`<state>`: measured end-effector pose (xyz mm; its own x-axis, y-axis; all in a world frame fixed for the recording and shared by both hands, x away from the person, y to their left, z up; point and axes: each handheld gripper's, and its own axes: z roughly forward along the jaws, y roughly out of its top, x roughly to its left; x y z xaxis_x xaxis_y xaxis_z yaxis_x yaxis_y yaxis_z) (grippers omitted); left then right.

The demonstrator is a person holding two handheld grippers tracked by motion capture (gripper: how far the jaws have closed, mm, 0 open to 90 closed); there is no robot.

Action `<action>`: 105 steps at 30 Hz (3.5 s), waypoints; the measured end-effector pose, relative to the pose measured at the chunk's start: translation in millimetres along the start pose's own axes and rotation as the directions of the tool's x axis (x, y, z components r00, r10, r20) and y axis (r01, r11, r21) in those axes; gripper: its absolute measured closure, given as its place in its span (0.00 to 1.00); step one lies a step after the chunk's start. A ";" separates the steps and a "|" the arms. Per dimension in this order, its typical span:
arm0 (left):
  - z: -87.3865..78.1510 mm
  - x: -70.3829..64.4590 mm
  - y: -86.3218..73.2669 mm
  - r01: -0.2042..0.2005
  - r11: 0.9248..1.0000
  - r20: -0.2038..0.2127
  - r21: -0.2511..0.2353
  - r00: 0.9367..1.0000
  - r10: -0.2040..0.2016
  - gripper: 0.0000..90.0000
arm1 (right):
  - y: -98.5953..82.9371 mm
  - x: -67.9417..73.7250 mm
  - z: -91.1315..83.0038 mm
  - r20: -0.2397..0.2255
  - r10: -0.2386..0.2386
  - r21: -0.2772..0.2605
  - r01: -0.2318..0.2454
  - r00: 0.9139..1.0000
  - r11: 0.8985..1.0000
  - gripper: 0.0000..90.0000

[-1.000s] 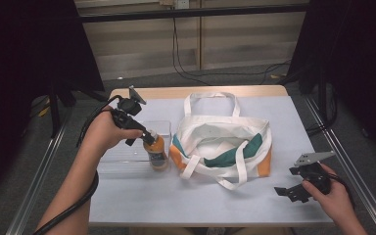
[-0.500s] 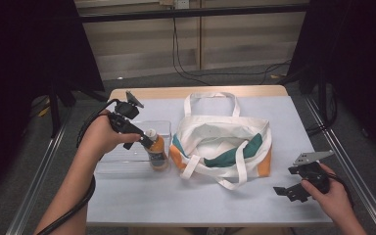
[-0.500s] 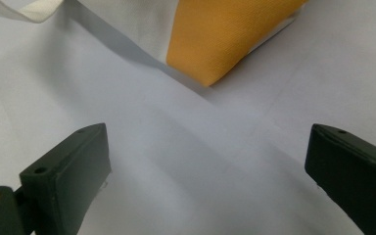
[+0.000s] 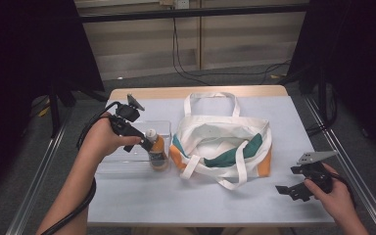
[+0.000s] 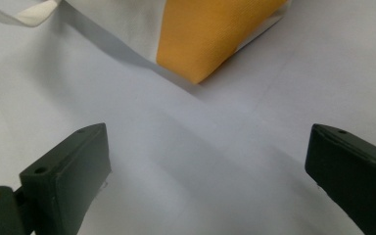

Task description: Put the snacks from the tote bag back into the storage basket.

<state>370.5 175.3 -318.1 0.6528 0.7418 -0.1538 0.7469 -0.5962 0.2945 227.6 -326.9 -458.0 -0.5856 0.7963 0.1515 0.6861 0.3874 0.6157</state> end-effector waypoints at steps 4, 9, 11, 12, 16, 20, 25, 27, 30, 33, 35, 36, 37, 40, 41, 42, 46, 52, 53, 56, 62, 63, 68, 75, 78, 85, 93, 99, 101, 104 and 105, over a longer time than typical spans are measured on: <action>1.3 -0.9 -2.4 -0.011 1.000 0.000 0.005 1.000 0.011 0.15 | 3.8 -2.6 1.6 -0.004 0.003 -0.013 -0.003 1.000 1.000 0.03; 0.2 -3.9 -7.5 -0.011 1.000 -0.009 -0.003 1.000 0.011 0.14 | 7.4 -2.6 4.5 -0.012 0.006 -0.009 -0.006 1.000 1.000 0.03; -1.7 -4.7 -9.4 -0.010 1.000 -0.015 -0.005 1.000 0.010 0.13 | 7.7 -2.0 4.5 -0.012 -0.003 -0.011 0.002 1.000 1.000 0.03; -1.8 -4.9 -11.1 -0.011 1.000 -0.014 -0.015 1.000 0.011 0.13 | 7.9 -1.8 3.7 -0.008 -0.006 -0.009 0.006 1.000 1.000 0.03; -3.1 -5.0 -15.3 -0.013 1.000 -0.010 -0.011 1.000 0.013 0.13 | 7.8 -2.0 3.2 -0.002 -0.003 -0.008 0.003 1.000 1.000 0.03; -1.3 -6.3 -20.3 -0.011 1.000 -0.003 -0.024 1.000 0.011 0.13 | 6.8 -2.3 3.6 -0.007 0.000 -0.009 0.000 1.000 1.000 0.03; 3.0 -4.5 -26.5 0.014 0.999 0.008 -0.044 1.000 -0.014 0.13 | 6.7 -2.4 3.4 -0.005 -0.003 -0.010 0.003 1.000 1.000 0.03; 3.1 -3.4 -28.4 0.016 0.999 0.008 -0.036 1.000 -0.016 0.13 | 6.7 -2.3 3.0 -0.001 0.000 -0.006 0.000 1.000 1.000 0.03; 4.1 -2.2 -30.7 0.013 0.999 0.012 -0.033 1.000 -0.012 0.13 | 6.9 -1.8 3.1 -0.008 0.006 -0.007 -0.007 1.000 1.000 0.03; 4.0 -2.5 -32.7 0.014 0.999 0.012 -0.035 1.000 -0.014 0.13 | 8.2 -1.1 3.3 -0.002 0.013 -0.002 -0.013 1.000 1.000 0.03; 3.8 -3.6 -34.7 0.023 0.999 0.010 -0.043 1.000 -0.023 0.13 | 9.1 -1.3 4.2 -0.008 0.002 -0.008 -0.002 1.000 1.000 0.03; 3.3 -3.5 -35.7 0.018 0.999 0.011 -0.045 1.000 -0.018 0.13 | 9.6 -1.4 4.5 -0.010 -0.002 -0.009 0.002 1.000 1.000 0.03; 2.4 -4.0 -36.4 0.020 0.999 0.011 -0.040 1.000 -0.020 0.13 | 10.4 -0.9 4.9 -0.003 -0.001 -0.007 0.001 1.000 1.000 0.03; 0.9 -3.3 -39.9 0.008 0.999 0.012 -0.042 1.000 -0.008 0.12 | 11.7 -0.7 6.5 -0.009 -0.009 -0.006 0.009 1.000 1.000 0.03; 0.1 -3.5 -41.1 0.011 0.999 0.013 -0.041 1.000 -0.010 0.12 | 12.0 -0.7 7.0 -0.011 -0.011 -0.005 0.011 1.000 1.000 0.03; 0.5 -3.6 -42.6 0.011 0.999 0.018 -0.049 1.000 -0.010 0.12 | 12.0 -0.5 7.2 -0.010 -0.007 -0.003 0.007 1.000 1.000 0.03; 3.6 -4.3 -48.5 0.004 0.998 0.015 -0.055 1.000 -0.003 0.12 | 11.3 -1.9 7.2 -0.016 -0.007 -0.008 0.007 1.000 1.000 0.03; 9.5 -5.2 -54.0 0.019 0.998 0.023 -0.052 1.000 -0.018 0.12 | 10.7 -2.2 5.8 -0.016 -0.003 -0.009 0.003 1.000 1.000 0.03; 9.9 -5.6 -54.4 0.016 0.998 0.026 -0.055 1.000 -0.015 0.12 | 10.6 -2.0 5.8 -0.015 0.002 -0.006 -0.002 1.000 1.000 0.03; 10.6 -6.7 -56.1 0.003 0.998 0.019 -0.057 1.000 -0.002 0.12 | 10.4 -3.0 6.0 -0.008 -0.006 -0.003 0.006 1.000 1.000 0.03; 12.0 -8.7 -61.8 0.014 0.998 0.028 -0.069 1.000 -0.012 0.11 | 10.6 -2.6 6.2 -0.009 -0.003 -0.003 0.003 1.000 1.000 0.03; 12.3 -8.9 -62.9 0.013 0.997 0.030 -0.073 1.000 -0.011 0.11 | 10.7 -2.4 6.3 -0.009 -0.002 -0.003 0.002 1.000 1.000 0.03; 13.5 -8.5 -68.8 0.009 0.997 0.038 -0.083 0.999 -0.006 0.11 | 10.6 -3.1 6.4 -0.007 -0.007 -0.004 0.007 1.000 1.000 0.03; 19.3 -9.1 -76.5 0.030 0.994 0.050 -0.108 0.998 -0.025 0.11 | 10.9 -2.1 6.7 -0.007 -0.004 0.001 0.004 1.000 1.000 0.03; 22.6 -8.2 -79.7 0.047 0.992 0.063 -0.120 0.997 -0.039 0.11 | 10.9 -2.4 6.8 -0.016 -0.005 -0.005 0.005 1.000 1.000 0.03; 29.6 -7.6 -85.5 0.062 0.988 0.075 -0.142 0.996 -0.052 0.11 | 11.0 -2.3 6.7 -0.010 -0.001 0.001 0.001 1.000 1.000 0.03; 35.6 -7.1 -90.3 0.065 0.985 0.083 -0.159 0.995 -0.052 0.11 | 10.7 -2.5 6.7 -0.010 -0.003 0.004 0.004 1.000 1.000 0.03; 36.9 -7.7 -92.7 0.062 0.984 0.087 -0.167 0.995 -0.049 0.11 | 11.1 -3.1 7.8 -0.011 -0.006 0.003 0.006 1.000 1.000 0.03; 35.6 -7.1 -93.1 0.056 0.983 0.091 -0.174 0.995 -0.041 0.11 | 11.7 -3.4 8.0 -0.013 -0.012 0.003 0.012 1.000 1.000 0.03; 35.1 -7.9 -94.2 0.065 0.983 0.084 -0.174 0.995 -0.051 0.11 | 12.3 -3.8 8.9 -0.018 -0.010 -0.001 0.010 1.000 1.000 0.03; 35.5 -8.4 -94.9 0.075 0.981 0.086 -0.179 0.994 -0.060 0.11 | 12.7 -3.9 9.3 -0.015 -0.012 -0.002 0.012 1.000 1.000 0.03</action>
<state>298.7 214.7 -378.3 0.6152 0.7471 -0.2518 0.7588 -0.4744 0.4464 242.6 -320.8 -458.0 -0.6002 0.7846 0.1554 0.6781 0.3960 0.6192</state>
